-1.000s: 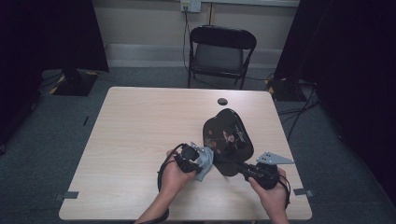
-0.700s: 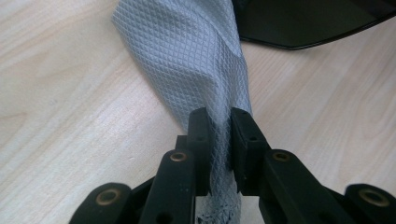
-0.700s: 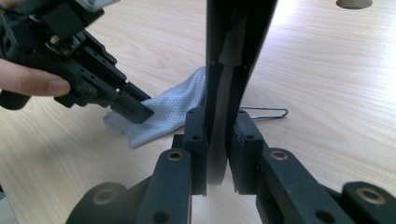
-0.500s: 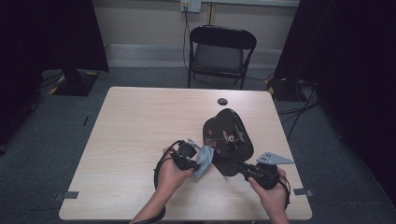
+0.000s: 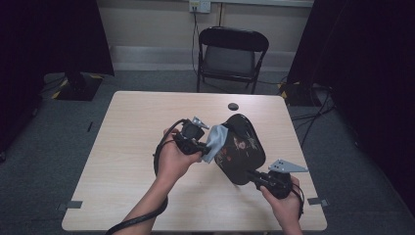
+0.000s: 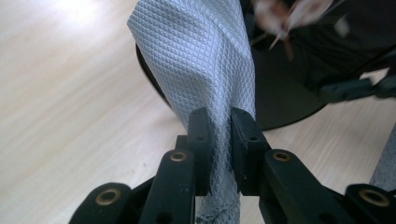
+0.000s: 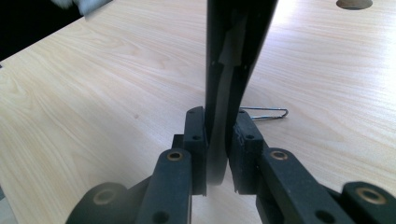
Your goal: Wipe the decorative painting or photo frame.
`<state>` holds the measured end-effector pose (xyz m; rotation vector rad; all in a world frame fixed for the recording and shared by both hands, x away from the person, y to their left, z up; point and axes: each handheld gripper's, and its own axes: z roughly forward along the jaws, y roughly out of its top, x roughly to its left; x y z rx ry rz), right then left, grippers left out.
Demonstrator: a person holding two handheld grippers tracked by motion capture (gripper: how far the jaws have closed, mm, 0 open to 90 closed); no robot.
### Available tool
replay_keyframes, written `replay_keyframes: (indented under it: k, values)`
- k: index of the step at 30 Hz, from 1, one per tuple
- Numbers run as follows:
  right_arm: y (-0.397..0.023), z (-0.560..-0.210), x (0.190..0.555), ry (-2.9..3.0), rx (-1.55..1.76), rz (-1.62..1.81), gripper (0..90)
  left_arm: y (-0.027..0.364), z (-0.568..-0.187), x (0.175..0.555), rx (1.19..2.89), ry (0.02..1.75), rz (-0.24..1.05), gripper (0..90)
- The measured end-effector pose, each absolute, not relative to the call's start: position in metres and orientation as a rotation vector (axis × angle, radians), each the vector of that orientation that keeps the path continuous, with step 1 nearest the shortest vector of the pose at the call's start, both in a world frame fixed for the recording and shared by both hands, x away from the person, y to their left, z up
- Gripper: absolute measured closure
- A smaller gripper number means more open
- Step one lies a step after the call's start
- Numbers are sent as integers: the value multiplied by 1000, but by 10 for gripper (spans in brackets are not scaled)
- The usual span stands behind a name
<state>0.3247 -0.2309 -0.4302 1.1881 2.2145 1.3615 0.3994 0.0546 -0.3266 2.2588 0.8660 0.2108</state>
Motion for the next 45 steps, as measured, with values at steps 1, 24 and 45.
replay_keyframes:
  k: [1,24,45]
  values:
    - [-231,-430,325,2216,1187,1360,794,53,-321,399,2254,860,221,795]
    - [-230,-430,325,2217,1183,1356,793,35,-340,397,2262,836,205,795]
    - [-228,-430,324,2217,1181,1352,793,33,-421,388,2322,903,87,795]
